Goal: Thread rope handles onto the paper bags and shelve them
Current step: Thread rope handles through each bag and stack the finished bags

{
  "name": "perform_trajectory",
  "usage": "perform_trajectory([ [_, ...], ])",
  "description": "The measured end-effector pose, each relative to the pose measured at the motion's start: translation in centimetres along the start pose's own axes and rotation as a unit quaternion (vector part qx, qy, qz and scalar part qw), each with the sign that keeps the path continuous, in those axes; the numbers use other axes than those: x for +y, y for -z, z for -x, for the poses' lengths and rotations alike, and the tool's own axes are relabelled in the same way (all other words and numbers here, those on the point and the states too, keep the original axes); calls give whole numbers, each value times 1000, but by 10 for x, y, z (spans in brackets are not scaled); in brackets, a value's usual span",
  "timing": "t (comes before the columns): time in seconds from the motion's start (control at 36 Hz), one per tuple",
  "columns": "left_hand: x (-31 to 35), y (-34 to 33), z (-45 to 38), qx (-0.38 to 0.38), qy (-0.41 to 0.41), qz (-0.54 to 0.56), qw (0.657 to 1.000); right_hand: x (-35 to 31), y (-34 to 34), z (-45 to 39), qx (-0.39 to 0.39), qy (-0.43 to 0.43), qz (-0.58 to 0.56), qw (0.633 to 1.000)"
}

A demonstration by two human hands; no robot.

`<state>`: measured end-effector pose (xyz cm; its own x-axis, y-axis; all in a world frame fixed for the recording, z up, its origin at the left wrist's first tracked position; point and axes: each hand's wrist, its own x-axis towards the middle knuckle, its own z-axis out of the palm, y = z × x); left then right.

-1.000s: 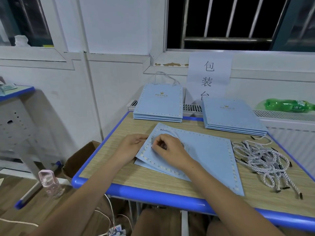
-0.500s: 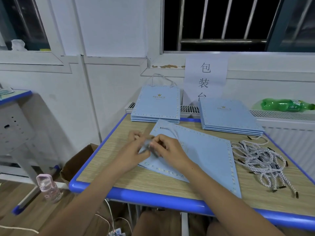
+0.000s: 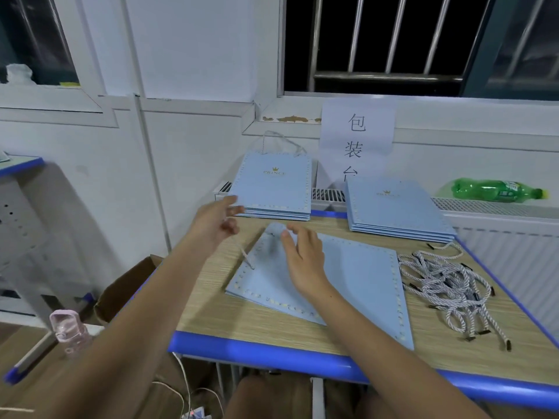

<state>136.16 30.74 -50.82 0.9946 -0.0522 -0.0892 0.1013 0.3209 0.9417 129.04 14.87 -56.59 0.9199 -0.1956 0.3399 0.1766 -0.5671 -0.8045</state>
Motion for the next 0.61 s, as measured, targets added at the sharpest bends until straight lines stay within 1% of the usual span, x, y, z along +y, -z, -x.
perform_trajectory([
  [0.03, 0, 9, -7, 37, 0, 0, 999, 0, 0, -1, -21, 3, 19, 1000],
  [0.06, -1, 20, -13, 76, -9, -56, 996, 0, 0, -1, -40, 7, 38, 998],
  [0.08, -4, 31, -18, 113, -22, -176, 978, 0, 0, -1, -59, 14, 59, 996],
  [0.11, -8, 41, -21, 149, -43, -328, 932, 0, -1, -1, -76, 23, 79, 994],
  [0.14, -15, 50, -21, 170, -68, -465, 866, -1, -1, 1, -92, 32, 98, 990],
  [0.17, -21, 56, -20, 180, -97, -563, 801, -2, -1, 2, -107, 40, 116, 987],
  [0.19, -28, 61, -19, 179, -128, -621, 752, -2, -2, 3, -124, 46, 135, 982],
  [0.22, -35, 63, -20, 175, -151, -657, 718, -2, -3, 4, -141, 53, 154, 976],
  [0.28, -42, 61, -20, 168, -170, -711, 661, -2, -5, 5, -180, 67, 197, 961],
  [0.33, -42, 55, -20, 177, -177, -742, 622, -2, -6, 5, -220, 81, 245, 941],
  [0.39, -39, 52, -20, 184, -204, -744, 610, -2, -8, 6, -249, 87, 283, 922],
  [0.42, -38, 52, -21, 172, -234, -733, 615, -2, -9, 6, -258, 86, 295, 916],
  [0.44, -37, 49, -18, 140, -267, -713, 633, -2, -9, 6, -265, 84, 301, 912],
  [0.5, -38, 41, -10, 29, -322, -647, 691, -2, -10, 5, -270, 85, 310, 908],
  [0.53, -40, 36, -3, -40, -320, -619, 716, -2, -11, 4, -271, 87, 313, 906],
  [0.56, -45, 30, 5, -115, -300, -611, 723, -2, -11, 4, -272, 88, 316, 905],
  [0.58, -52, 25, 11, -179, -266, -625, 712, -2, -12, 4, -275, 87, 319, 903],
  [0.61, -60, 23, 15, -220, -223, -657, 685, -2, -12, 3, -280, 84, 324, 900],
])
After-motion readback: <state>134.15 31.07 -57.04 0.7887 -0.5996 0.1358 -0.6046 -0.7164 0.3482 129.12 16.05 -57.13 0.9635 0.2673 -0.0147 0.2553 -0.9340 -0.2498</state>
